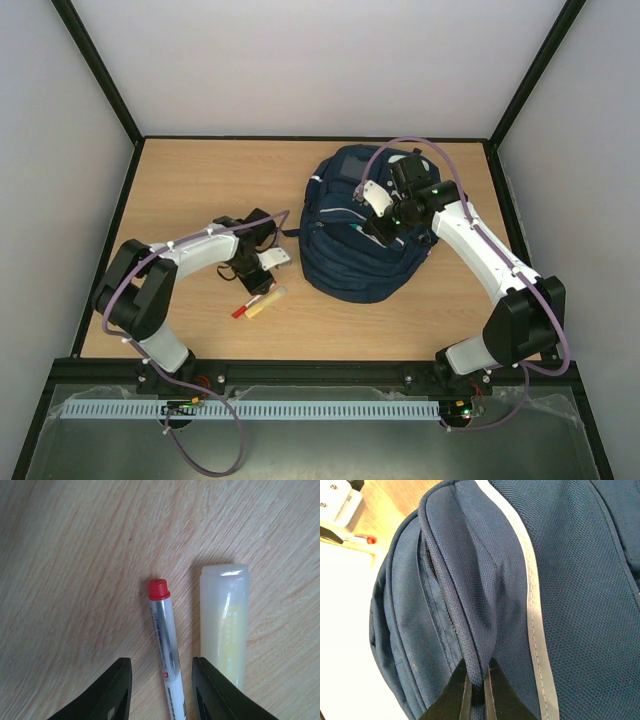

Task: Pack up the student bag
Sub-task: Pick up the stationery from the center of the board, then place the stationery in the student bag, then pick up the stationery from the center of the board, then place the stationery in the student bag.

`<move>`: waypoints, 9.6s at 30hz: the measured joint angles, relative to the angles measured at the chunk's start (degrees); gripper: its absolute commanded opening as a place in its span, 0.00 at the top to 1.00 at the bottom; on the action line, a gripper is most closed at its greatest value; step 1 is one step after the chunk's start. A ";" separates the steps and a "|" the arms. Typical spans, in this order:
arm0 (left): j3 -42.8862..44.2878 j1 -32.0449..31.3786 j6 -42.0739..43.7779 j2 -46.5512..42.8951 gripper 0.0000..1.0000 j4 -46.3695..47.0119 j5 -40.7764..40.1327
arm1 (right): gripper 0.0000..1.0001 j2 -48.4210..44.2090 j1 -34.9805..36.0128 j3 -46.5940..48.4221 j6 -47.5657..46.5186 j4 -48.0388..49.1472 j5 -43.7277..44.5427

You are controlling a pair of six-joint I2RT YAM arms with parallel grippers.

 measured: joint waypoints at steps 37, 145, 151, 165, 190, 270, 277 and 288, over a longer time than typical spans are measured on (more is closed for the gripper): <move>-2.93 5.90 7.82 0.79 0.80 -1.81 -11.50 | 0.99 -1.31 0.00 -1.62 -0.24 0.55 1.09; 29.18 -20.76 31.19 14.56 0.53 26.80 -12.50 | 0.99 5.33 -1.16 14.95 1.99 -5.29 -4.17; 23.12 -19.10 27.65 0.74 0.54 22.05 -1.68 | 0.99 5.33 -0.70 13.62 2.36 -6.95 -5.05; 0.31 -8.24 19.82 -19.78 0.52 11.54 5.64 | 0.99 5.25 -0.59 10.95 2.40 -6.05 -4.94; -7.26 -5.31 11.78 -11.56 0.45 2.21 1.20 | 0.99 5.25 -0.33 10.27 1.03 -5.53 -2.91; 1.09 1.79 13.25 -14.51 0.93 4.22 -3.10 | 0.99 4.26 -0.33 8.39 0.85 -4.50 -2.38; 12.33 -3.72 12.72 -17.35 0.93 5.05 -0.11 | 0.99 4.68 -0.33 9.79 1.11 -4.63 -2.75; 24.30 -11.98 15.08 -9.53 0.91 9.46 5.18 | 0.99 5.90 -0.33 11.78 1.55 -5.40 -3.54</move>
